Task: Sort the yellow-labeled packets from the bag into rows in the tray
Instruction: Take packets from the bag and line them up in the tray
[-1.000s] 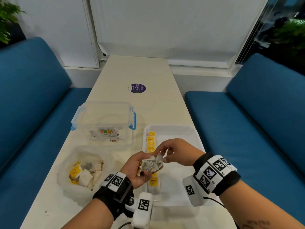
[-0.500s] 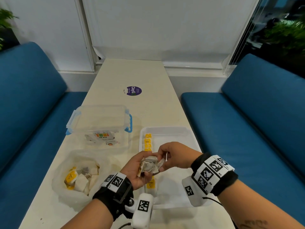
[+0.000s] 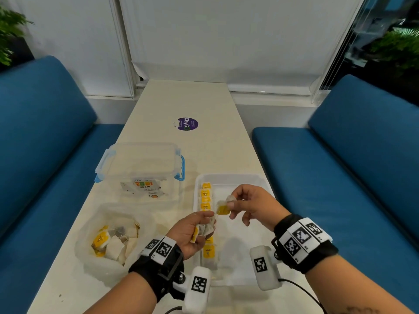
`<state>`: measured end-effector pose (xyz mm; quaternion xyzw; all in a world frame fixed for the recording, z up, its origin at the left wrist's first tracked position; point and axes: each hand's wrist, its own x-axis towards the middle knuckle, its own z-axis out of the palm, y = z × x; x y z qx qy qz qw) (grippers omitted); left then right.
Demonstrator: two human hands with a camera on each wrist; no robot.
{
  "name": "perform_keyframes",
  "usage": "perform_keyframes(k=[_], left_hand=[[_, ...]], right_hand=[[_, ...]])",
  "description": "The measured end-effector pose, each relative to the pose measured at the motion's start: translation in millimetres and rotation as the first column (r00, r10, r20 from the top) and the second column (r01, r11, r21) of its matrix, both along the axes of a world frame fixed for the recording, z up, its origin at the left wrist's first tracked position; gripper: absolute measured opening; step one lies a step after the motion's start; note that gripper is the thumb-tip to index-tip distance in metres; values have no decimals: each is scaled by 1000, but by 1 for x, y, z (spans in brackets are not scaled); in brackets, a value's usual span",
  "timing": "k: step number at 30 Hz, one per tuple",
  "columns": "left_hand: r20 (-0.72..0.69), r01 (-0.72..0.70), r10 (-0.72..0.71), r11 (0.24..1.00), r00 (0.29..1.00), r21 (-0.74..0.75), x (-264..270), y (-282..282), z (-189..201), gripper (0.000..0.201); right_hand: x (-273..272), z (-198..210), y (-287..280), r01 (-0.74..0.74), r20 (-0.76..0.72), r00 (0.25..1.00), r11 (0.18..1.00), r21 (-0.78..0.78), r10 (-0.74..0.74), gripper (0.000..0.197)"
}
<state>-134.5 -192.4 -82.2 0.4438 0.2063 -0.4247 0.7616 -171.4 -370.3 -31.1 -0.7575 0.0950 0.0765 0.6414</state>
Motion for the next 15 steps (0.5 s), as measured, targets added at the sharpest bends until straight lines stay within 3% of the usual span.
perform_keyframes(k=[6, 9, 11, 13, 15], left_hand=[[232, 78, -63, 995, 971, -58, -2, -11, 4, 10], [364, 45, -58, 998, 930, 45, -2, -16, 3, 6], [428, -10, -46, 992, 903, 129, -1, -16, 3, 8], [476, -40, -42, 986, 878, 161, 1, -13, 4, 11], [525, -58, -51, 980, 849, 190, 4, -12, 5, 16]], right_hand=[[3, -4, 2, 122, -98, 989, 977, 175, -106, 14], [-1, -9, 8, 110, -145, 986, 979, 169, -86, 15], [-3, -14, 13, 75, -165, 984, 996, 48, -66, 13], [-4, -16, 14, 43, -128, 990, 983, -176, -66, 14], [-2, -15, 10, 43, -21, 998, 933, -357, -54, 29]])
